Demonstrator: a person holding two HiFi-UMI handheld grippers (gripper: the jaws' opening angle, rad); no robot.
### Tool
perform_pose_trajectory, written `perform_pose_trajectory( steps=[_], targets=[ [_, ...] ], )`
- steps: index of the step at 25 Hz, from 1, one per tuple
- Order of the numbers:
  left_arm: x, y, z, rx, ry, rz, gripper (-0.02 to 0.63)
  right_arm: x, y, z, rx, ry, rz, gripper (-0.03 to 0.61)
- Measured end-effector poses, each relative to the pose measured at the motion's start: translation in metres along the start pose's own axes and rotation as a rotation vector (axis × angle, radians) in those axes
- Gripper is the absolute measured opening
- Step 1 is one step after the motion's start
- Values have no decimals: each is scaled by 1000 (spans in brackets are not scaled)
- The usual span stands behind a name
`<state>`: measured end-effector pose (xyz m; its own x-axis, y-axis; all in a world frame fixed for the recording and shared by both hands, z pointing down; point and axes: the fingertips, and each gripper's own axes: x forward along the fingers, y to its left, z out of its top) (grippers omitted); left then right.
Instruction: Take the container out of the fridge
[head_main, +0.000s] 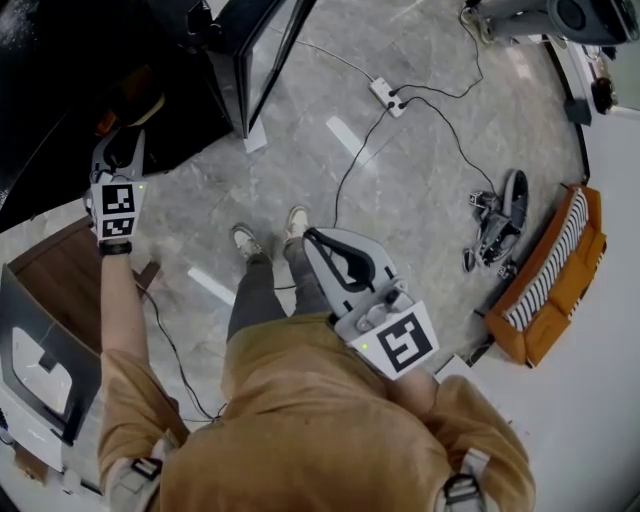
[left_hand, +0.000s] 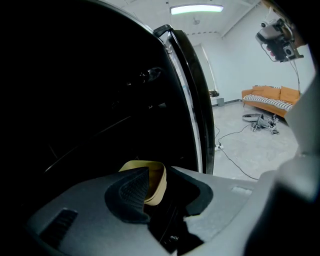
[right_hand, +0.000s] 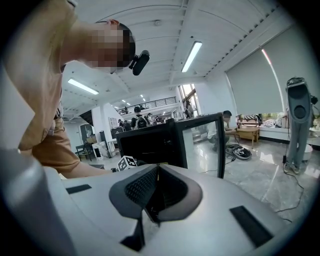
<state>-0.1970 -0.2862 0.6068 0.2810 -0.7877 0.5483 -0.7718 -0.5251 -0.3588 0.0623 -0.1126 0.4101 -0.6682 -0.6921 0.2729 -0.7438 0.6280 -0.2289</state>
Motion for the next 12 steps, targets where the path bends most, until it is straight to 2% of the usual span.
perform_pose_trajectory(
  steps=[12],
  targets=[
    [29,1,-10,31,58,-52,94,5,-16,-12,34,1,-32,5]
  ],
)
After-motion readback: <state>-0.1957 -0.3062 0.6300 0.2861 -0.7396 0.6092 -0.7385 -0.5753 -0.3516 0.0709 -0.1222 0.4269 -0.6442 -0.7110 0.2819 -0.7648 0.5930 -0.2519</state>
